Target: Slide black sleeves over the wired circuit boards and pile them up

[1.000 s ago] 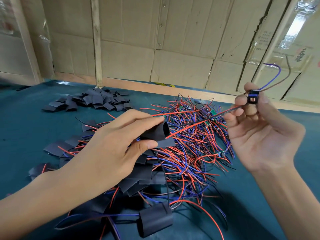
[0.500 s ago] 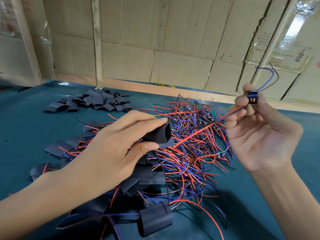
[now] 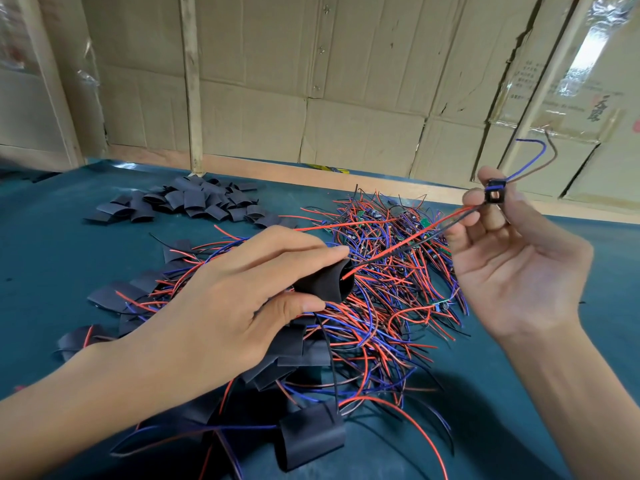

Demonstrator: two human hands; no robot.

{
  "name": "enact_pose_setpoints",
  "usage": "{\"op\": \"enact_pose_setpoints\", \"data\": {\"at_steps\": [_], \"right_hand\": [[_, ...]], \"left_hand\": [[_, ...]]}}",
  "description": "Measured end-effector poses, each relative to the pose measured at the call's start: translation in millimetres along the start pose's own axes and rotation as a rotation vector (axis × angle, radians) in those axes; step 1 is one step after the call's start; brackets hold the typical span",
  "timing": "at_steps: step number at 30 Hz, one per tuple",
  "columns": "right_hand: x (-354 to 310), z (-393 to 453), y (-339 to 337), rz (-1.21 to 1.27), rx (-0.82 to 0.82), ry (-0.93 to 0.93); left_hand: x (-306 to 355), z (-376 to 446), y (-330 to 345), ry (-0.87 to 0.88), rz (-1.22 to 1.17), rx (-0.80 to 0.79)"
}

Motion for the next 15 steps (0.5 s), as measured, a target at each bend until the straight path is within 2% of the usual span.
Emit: {"op": "enact_pose_setpoints", "data": {"at_steps": [5, 7, 11, 15], "right_hand": [[-0.1, -0.3, 2.4, -0.059, -0.032, 0.008], [-0.9, -1.4, 4.3, -0.09, -0.084, 0.012], [-1.0, -4.5, 9.5, -0.147, -0.175, -0.015], [12.3, -10.1, 18.9, -0.255, -0.272, -0.013]], "left_hand": [[-4.9, -4.6, 2.5, 0.004, 0.021, 0.002], [-8.5, -5.5, 1.0, -0.044, 0.041, 0.007], [-7.0, -1.1, -0.2, 0.006, 0.044, 0.038], [-8.9, -1.7, -6.1, -0.056, 0.096, 0.1]]}}
Point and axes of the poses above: each hand's wrist, its own z-axis towards the middle knuckle, its own y-axis out of the palm, x = y × z, the point moved 4 cm from there along z, towards the middle knuckle, and after that the axes turned 8 degrees about -x, right-handed, at the moved point
